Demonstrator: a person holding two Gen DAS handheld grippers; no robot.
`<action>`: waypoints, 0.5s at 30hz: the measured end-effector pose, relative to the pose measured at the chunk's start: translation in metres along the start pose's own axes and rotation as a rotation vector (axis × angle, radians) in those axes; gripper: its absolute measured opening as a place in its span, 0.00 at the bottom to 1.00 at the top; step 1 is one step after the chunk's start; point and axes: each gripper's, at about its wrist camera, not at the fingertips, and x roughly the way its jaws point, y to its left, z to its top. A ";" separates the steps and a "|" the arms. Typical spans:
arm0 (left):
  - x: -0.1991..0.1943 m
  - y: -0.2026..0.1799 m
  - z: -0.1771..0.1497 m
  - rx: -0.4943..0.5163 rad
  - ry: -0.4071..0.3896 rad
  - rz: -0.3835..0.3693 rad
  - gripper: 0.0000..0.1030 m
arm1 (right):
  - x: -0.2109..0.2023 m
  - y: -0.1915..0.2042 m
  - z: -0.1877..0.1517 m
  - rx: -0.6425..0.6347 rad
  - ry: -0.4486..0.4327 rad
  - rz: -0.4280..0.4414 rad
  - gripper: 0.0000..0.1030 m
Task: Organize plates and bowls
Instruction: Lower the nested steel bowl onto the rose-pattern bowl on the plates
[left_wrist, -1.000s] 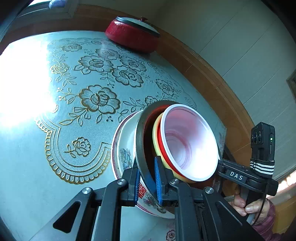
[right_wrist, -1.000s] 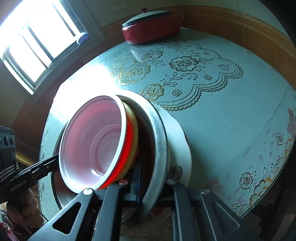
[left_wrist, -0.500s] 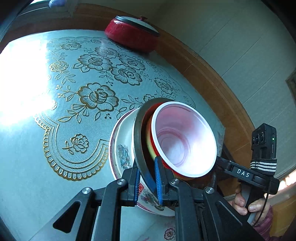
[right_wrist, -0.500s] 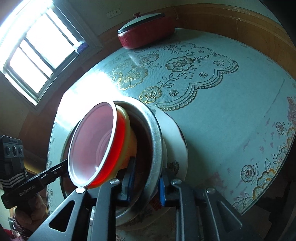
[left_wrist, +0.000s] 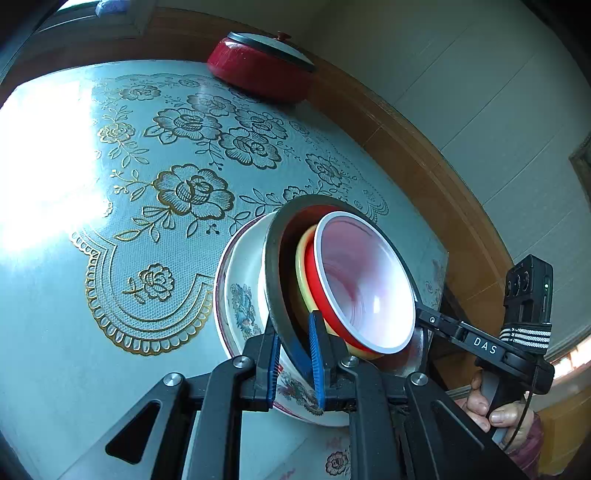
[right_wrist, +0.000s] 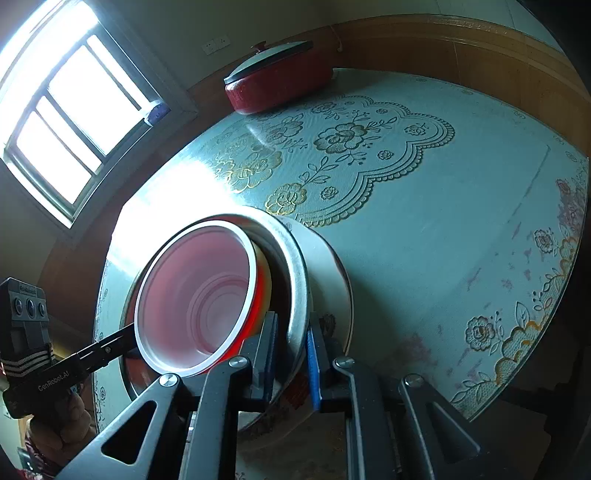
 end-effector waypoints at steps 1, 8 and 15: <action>0.001 0.000 0.000 -0.004 0.000 0.003 0.15 | 0.000 0.000 0.000 -0.001 -0.002 -0.004 0.13; 0.003 -0.001 0.000 0.012 -0.009 0.053 0.16 | -0.003 0.002 -0.002 0.012 -0.003 0.002 0.15; 0.003 -0.003 -0.002 0.038 -0.020 0.076 0.17 | -0.003 0.004 -0.004 0.013 -0.010 -0.006 0.16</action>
